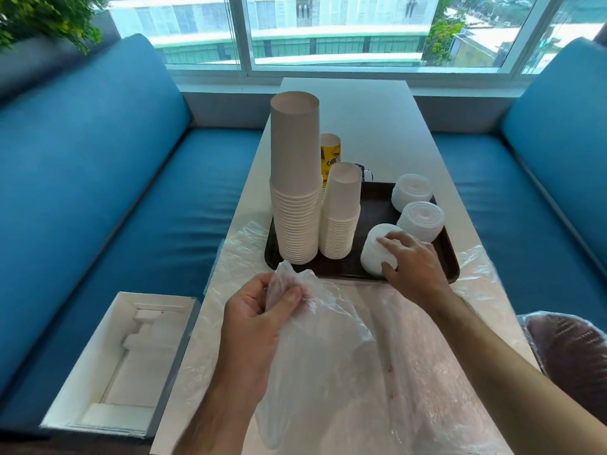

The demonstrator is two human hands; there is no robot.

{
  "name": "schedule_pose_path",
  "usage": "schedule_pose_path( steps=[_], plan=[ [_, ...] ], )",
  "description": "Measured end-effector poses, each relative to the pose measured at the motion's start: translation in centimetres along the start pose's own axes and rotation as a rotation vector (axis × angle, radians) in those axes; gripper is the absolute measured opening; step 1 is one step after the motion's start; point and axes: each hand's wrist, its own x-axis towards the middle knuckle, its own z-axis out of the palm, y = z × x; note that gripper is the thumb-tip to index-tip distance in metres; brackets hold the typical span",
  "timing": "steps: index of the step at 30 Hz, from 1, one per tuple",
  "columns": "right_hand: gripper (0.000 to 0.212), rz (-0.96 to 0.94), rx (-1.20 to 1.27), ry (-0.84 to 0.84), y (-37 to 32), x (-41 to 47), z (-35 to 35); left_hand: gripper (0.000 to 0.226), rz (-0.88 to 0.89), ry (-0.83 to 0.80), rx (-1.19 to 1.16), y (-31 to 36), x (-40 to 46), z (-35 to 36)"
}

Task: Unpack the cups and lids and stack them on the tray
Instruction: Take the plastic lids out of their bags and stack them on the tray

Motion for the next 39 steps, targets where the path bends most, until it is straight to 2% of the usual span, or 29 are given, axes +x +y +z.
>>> schedule_pose_path(
  steps=[7,12,15,20,22,30,39],
  plan=[
    [0.049,-0.017,-0.077,0.124,-0.2,-0.3,0.8,0.010,-0.005,0.009,-0.001,0.3,0.0,0.2],
    [0.036,-0.034,-0.242,0.187,-0.1,1.2,1.5,0.010,0.013,0.027,0.025,0.3,0.1,0.3],
    [0.033,-0.043,-0.364,0.128,0.3,3.3,1.8,0.019,0.018,0.025,0.004,0.4,0.1,0.2],
    [0.054,-0.021,-0.434,-0.042,0.2,7.5,0.7,0.019,0.033,0.041,-0.002,0.5,0.5,0.2],
    [0.057,-0.014,-0.478,-0.104,0.3,9.1,0.4,0.020,0.037,0.042,-0.005,0.6,0.7,0.3],
    [0.041,0.006,-0.539,-0.266,1.2,13.1,-0.5,0.021,0.034,0.053,0.001,0.1,1.3,0.3],
    [0.028,0.014,-0.524,-0.316,1.0,14.9,-1.2,0.011,0.033,0.039,-0.036,0.3,1.7,0.3]
  ],
)
